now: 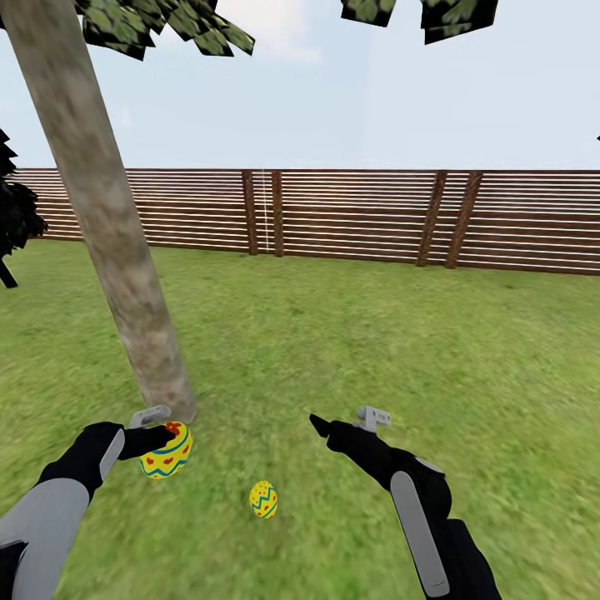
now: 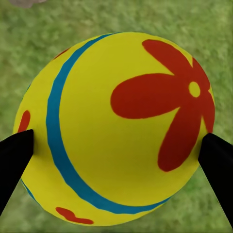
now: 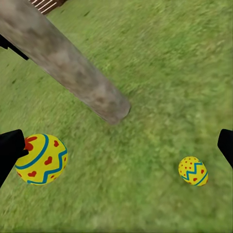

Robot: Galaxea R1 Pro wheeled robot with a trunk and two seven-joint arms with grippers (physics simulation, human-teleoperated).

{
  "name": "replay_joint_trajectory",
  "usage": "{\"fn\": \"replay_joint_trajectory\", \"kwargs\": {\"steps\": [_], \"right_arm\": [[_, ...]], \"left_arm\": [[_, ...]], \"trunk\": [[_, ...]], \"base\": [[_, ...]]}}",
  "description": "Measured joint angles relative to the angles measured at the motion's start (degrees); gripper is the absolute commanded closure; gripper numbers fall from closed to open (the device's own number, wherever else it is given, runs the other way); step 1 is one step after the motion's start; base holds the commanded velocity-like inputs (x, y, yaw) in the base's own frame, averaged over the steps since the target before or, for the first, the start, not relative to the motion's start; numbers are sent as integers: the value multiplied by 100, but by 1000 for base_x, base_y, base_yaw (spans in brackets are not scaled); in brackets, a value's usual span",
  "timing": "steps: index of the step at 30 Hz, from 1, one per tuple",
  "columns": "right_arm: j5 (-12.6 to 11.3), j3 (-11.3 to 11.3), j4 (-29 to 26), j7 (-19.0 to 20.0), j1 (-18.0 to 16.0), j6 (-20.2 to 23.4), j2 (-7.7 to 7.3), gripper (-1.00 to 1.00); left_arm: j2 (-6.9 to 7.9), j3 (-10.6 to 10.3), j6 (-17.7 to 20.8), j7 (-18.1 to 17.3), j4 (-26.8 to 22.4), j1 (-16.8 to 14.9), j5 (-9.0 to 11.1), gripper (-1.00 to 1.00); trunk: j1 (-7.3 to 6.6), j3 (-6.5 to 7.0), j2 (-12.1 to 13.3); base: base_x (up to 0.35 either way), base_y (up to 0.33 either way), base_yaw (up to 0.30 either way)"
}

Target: Take the three Easter eggs out of the wicker basket on the lawn in the garden, then place them on the lawn next to a single tree (choose any tree) so that all three eggs are next to the same tree and none are left in the basket.

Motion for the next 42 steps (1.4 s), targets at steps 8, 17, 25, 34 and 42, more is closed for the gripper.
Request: {"fn": "replay_joint_trajectory", "kwargs": {"steps": [8, 17, 25, 34, 42], "right_arm": [[2, 1, -3, 9, 0, 5, 0, -100], [18, 1, 3, 8, 0, 21, -8, -100], [348, 371, 0, -1010, -73, 497, 27, -100], [354, 801, 1, -1791, -94, 545, 27, -100], [348, 812, 5, -1796, -95, 538, 27, -100]], "left_arm": [[0, 0, -11, 7, 0, 0, -4, 100], [-166, -11, -320, 174, 202, -1, -69, 100], [-703, 0, -873, 1698, 533, -7, -27, 100], [-767, 31, -1103, 1715, 539, -9, -9, 100], [-958, 23, -1146, 1711, 539, -6, -8, 100]], "trunk": [[176, -144, -321], [374, -306, -682], [549, -450, -1004], [747, -612, -1365], [923, -756, -1686]], "base": [[0, 0, 101], [0, 0, 166], [0, 0, 1], [0, 0, 0], [0, 0, 0]]}}
